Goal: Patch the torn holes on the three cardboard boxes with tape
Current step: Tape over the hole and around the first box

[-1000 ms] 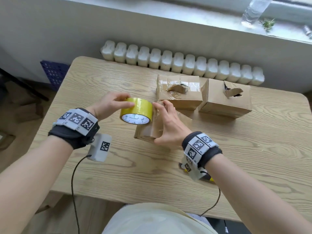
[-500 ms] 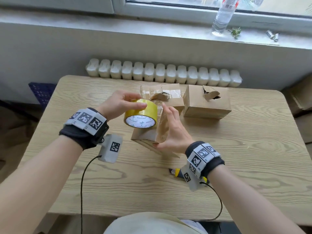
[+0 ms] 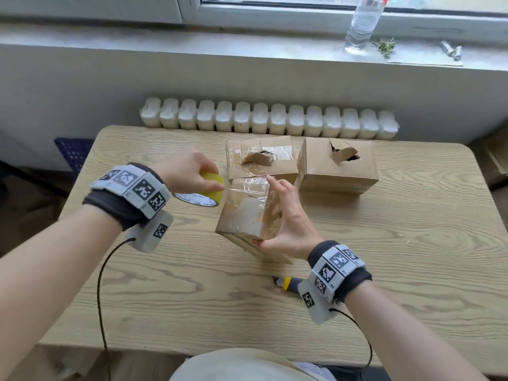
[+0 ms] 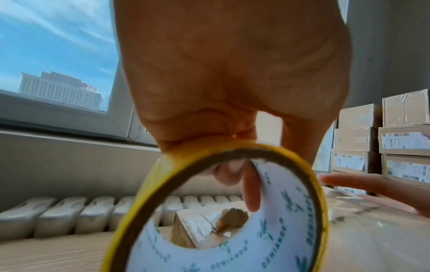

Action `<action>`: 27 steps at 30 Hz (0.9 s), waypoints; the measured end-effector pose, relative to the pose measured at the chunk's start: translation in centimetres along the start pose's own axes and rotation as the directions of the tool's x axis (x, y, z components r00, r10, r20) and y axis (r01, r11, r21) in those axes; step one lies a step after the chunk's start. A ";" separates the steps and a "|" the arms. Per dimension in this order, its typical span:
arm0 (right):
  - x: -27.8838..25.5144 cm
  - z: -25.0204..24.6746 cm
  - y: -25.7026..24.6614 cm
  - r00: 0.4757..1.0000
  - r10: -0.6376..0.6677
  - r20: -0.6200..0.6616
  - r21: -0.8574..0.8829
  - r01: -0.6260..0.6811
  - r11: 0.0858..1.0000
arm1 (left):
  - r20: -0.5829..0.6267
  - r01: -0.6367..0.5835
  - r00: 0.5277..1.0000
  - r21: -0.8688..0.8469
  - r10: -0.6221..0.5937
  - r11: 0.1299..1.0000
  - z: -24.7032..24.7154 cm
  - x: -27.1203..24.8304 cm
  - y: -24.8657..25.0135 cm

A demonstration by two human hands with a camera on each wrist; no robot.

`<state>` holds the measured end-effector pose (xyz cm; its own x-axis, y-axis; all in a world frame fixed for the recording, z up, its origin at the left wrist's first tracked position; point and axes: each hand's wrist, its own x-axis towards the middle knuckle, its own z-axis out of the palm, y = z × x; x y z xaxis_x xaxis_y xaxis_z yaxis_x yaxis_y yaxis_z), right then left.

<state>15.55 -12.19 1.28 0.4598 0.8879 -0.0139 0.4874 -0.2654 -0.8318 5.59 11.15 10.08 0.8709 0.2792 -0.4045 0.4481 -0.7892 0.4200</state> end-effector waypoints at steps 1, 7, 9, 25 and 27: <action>-0.1 0.0 0.3 1.000 0.013 -0.001 0.007 -0.013 1.000 | 0.002 0.004 1.000 0.028 -0.004 1.000 0.4 0.3 0.2; -0.8 -1.1 1.5 1.000 0.024 0.020 0.022 -0.024 0.999 | 0.041 0.051 0.998 0.072 -0.054 0.996 2.0 1.7 1.6; -1.1 -1.5 1.4 0.998 0.038 0.056 0.004 -0.038 0.999 | 0.042 0.045 0.998 0.084 -0.049 0.995 2.4 2.1 2.1; 0.0 -1.7 -4.0 0.949 0.197 0.246 -0.760 0.063 0.647 | -0.091 0.007 0.995 0.383 0.031 0.924 4.7 3.2 6.3; 1.0 -0.8 -4.4 0.932 0.272 0.240 -0.797 0.029 0.604 | -0.098 -0.006 0.994 0.368 0.046 0.930 4.8 3.2 6.5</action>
<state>14.46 -10.38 5.39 0.3827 0.8453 -0.3728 0.8990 -0.4337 -0.0606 10.39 4.29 7.64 0.9060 0.2954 -0.3031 0.3370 -0.9368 0.0943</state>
